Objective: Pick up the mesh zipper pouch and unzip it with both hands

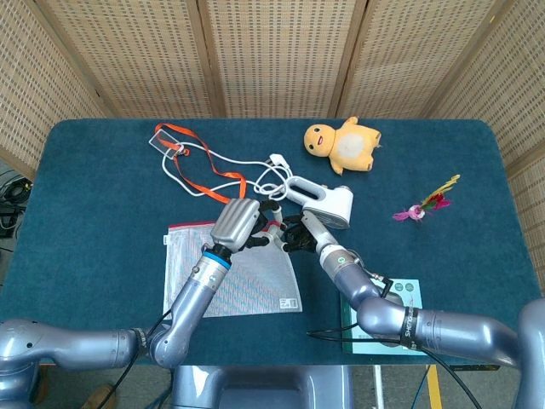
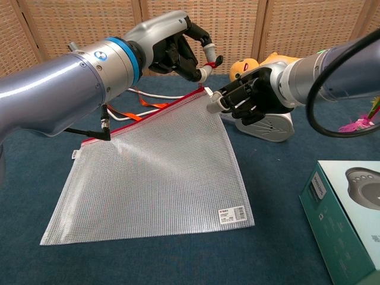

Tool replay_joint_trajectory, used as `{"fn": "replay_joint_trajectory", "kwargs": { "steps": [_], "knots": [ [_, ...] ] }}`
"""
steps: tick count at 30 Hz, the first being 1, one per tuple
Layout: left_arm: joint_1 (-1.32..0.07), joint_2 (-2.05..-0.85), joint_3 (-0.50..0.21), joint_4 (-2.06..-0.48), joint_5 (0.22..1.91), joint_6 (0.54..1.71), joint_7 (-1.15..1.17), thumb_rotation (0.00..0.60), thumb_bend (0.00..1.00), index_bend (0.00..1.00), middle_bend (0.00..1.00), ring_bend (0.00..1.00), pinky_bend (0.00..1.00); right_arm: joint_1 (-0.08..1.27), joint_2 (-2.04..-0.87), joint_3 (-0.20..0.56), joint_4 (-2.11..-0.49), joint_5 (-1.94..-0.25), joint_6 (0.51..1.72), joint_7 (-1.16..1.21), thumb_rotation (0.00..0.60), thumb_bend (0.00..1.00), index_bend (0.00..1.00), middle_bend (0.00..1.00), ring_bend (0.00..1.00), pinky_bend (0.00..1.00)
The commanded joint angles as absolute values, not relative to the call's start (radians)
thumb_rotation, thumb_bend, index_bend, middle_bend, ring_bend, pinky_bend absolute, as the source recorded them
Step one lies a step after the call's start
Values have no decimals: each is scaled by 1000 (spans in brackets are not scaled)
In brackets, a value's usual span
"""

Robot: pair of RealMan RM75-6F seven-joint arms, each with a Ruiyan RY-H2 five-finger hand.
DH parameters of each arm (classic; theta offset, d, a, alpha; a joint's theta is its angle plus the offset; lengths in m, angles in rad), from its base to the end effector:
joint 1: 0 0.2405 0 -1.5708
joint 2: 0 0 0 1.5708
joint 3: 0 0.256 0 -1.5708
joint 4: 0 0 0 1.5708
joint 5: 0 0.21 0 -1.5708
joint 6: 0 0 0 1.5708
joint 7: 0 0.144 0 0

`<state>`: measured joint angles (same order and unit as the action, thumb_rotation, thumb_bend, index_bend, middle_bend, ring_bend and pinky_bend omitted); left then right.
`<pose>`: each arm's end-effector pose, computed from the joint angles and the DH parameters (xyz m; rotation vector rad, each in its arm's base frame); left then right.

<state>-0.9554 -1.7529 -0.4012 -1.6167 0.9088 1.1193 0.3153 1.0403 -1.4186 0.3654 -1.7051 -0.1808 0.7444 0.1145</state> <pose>0.0039 0.3443 -0.0288 -1.6773 -1.2432 -1.4201 -0.0627 -0.3695 -0.0074 1.2270 -2.1967 1.0621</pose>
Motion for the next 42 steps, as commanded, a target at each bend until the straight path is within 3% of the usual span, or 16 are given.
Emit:
{"fn": "replay_joint_trajectory", "kwargs": {
  "steps": [1,21,42],
  "knots": [
    [-954,-1753,-402,-1613,910,1119,311,600,571,937,1000,994,1000,1033,-1417,370,-1710,-194,744,119,600,656,716,897,917,1000],
    [-900,-1698,-385,-1556,913,1089,225,600,571,939,1000,994,1000,963,-1383,426,-1738,-249,706,211,600,764,755,923,941,1000],
    [-881,-1691,-374,-1475,909,1040,169,600,572,939,1000,994,1000,938,-1343,475,-1750,-263,659,299,600,784,764,926,943,1000]
  ]
}}
